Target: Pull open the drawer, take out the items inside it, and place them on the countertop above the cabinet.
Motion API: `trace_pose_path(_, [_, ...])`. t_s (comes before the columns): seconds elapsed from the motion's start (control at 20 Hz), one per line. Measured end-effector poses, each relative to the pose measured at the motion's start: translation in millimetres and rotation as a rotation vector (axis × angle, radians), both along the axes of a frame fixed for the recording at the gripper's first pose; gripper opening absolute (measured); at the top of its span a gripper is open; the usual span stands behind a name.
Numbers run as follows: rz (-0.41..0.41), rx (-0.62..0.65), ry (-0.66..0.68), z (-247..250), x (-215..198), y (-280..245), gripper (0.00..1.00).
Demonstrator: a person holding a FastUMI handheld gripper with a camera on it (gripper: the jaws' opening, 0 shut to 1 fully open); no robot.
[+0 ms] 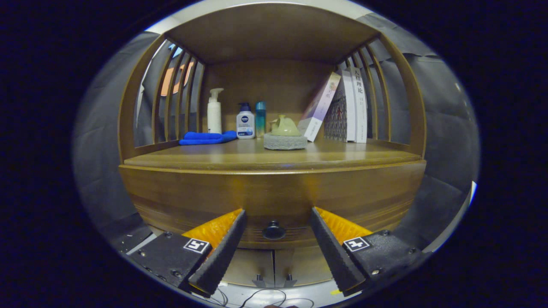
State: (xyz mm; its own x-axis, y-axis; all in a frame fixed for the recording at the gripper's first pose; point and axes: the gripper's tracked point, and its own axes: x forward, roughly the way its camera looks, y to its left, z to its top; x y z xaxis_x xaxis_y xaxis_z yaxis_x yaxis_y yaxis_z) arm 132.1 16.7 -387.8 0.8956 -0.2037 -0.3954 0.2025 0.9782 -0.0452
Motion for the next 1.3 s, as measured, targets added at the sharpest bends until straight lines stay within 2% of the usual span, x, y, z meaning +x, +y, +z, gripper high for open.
trace_pose_path(0.15, [0.009, -0.001, -0.023, 21, -4, -2, 0.99])
trace_pose_path(0.35, [0.044, 0.015, -0.082, 72, -26, 3, 0.99])
trace_pose_path(0.9, [0.065, -0.024, -0.16, 225, -108, -26, 0.99])
trace_pose_path(1.3, [0.121, -0.032, -0.254, 342, -177, -29, 0.99])
